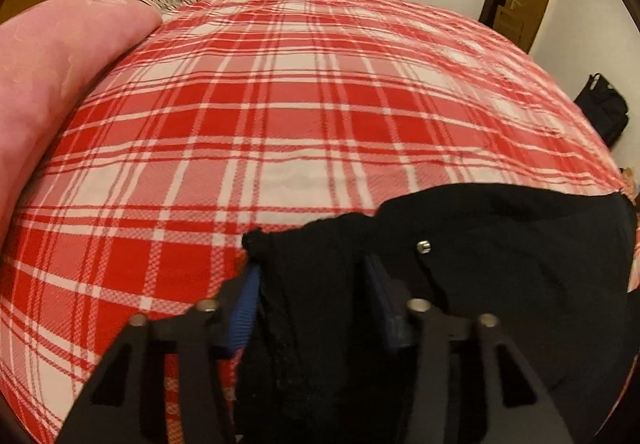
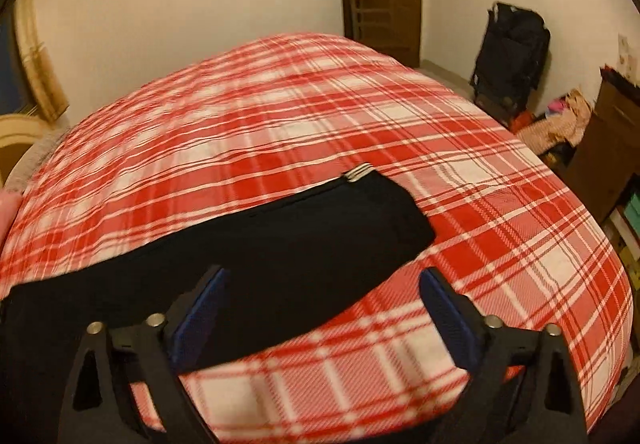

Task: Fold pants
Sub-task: 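Lower the left tool to the waistband while the right tool reaches a leg hem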

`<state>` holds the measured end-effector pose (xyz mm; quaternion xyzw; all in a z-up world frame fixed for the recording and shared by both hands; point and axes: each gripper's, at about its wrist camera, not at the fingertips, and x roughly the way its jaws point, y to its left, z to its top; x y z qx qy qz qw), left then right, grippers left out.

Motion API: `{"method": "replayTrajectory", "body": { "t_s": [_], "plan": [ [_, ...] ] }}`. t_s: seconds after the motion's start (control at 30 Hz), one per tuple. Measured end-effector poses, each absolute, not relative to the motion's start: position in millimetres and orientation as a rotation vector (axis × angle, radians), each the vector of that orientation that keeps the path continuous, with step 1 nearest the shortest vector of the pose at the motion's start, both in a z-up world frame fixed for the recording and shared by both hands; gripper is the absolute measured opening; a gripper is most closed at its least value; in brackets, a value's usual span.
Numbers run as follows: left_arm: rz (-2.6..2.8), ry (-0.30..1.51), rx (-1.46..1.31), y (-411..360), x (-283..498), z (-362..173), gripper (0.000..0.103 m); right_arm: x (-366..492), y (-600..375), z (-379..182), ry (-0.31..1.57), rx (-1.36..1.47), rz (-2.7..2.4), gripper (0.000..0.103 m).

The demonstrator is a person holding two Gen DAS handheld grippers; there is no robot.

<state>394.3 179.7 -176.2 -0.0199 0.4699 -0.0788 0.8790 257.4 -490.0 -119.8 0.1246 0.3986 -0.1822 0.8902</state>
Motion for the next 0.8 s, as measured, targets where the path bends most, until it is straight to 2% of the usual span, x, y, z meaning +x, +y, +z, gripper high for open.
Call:
{"method": "replayTrajectory", "body": {
  "t_s": [0.1,0.3,0.5,0.67,0.7,0.73,0.77,0.8],
  "plan": [
    [-0.170,0.986,-0.044,179.2,399.9,-175.6,0.044,276.7,-514.9,-128.4,0.858,0.280,-0.403,0.081],
    [-0.119,0.987,0.033,172.8,414.7,-179.2,0.070,318.4,-554.9,-145.3,0.897,0.276,-0.408,0.081],
    [-0.145,1.032,0.031,171.4,425.3,-181.1,0.070,362.4,-584.3,-163.0,0.962,0.304,-0.375,0.081],
    [-0.157,1.064,0.064,165.5,426.5,-179.5,0.063,390.1,-602.1,-183.1,1.012,0.294,-0.370,0.081],
    [-0.161,1.065,0.074,163.4,425.5,-178.8,0.058,392.8,-605.4,-188.7,1.032,0.321,-0.355,0.081],
    [-0.176,1.064,0.081,161.8,424.4,-178.3,0.048,393.6,-607.2,-193.3,1.044,0.338,-0.348,0.080],
    [-0.203,1.059,0.091,158.9,422.7,-177.0,0.045,393.8,-604.8,-193.5,1.042,0.319,-0.346,0.074],
    [-0.208,1.054,0.111,155.6,421.6,-176.1,0.037,394.1,-601.5,-192.6,1.046,0.294,-0.333,0.047]
  ]
}}
